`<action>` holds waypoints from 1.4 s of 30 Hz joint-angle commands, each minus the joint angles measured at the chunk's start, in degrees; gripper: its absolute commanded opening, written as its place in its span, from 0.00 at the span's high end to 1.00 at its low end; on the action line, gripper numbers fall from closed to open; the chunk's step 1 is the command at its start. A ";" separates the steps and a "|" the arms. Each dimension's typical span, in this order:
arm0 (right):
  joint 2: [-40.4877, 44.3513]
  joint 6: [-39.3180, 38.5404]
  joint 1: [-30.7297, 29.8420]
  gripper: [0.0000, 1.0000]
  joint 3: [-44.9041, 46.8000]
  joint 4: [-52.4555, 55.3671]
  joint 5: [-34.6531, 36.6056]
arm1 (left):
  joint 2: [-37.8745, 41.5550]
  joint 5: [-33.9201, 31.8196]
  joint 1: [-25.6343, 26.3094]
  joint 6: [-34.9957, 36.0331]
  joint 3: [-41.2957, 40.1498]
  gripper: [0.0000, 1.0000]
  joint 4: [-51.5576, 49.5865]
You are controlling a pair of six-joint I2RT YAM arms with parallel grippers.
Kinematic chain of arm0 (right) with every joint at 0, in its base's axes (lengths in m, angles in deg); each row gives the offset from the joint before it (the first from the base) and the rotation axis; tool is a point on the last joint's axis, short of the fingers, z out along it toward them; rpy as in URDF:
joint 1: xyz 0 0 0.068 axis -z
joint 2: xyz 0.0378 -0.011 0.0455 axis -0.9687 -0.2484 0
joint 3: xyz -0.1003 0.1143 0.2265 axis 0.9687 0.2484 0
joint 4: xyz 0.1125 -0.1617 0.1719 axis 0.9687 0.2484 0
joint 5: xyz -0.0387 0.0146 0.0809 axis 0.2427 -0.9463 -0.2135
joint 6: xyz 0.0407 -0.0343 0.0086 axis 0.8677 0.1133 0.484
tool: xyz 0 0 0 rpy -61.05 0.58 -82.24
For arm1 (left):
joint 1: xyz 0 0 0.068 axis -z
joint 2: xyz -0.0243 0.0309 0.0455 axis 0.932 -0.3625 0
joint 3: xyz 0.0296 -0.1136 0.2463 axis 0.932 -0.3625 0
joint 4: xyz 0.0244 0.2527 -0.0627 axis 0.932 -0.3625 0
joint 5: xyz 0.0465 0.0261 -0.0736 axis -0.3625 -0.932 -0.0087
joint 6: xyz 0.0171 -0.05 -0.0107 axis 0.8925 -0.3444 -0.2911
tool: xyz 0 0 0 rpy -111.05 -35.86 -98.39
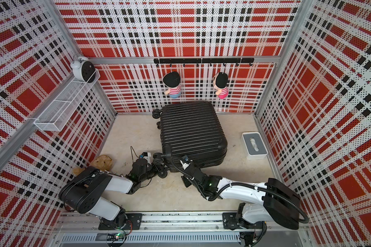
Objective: Open the suitcase zippers
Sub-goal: Unzip the zipper on the suitcase.
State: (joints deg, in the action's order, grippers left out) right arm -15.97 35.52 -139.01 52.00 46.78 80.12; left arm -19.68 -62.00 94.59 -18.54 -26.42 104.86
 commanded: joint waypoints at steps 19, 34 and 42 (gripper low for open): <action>-7.76 2.28 -4.25 1.00 -5.99 -5.54 -3.35 | -0.07 4.08 0.08 -0.40 -4.63 0.59 0.56; -13.34 3.69 -5.85 1.00 -8.70 -9.54 -3.00 | 0.62 5.71 -1.02 -0.14 -6.35 0.59 2.37; -13.59 3.75 -6.13 1.00 -9.13 -9.08 -2.15 | 10.15 7.71 -7.63 1.03 -8.44 0.49 -2.68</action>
State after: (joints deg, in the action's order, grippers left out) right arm -29.26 38.82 -143.38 43.76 39.52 80.58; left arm -12.71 -56.21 89.46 -18.84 -34.22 108.47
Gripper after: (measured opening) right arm 0.055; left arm 0.497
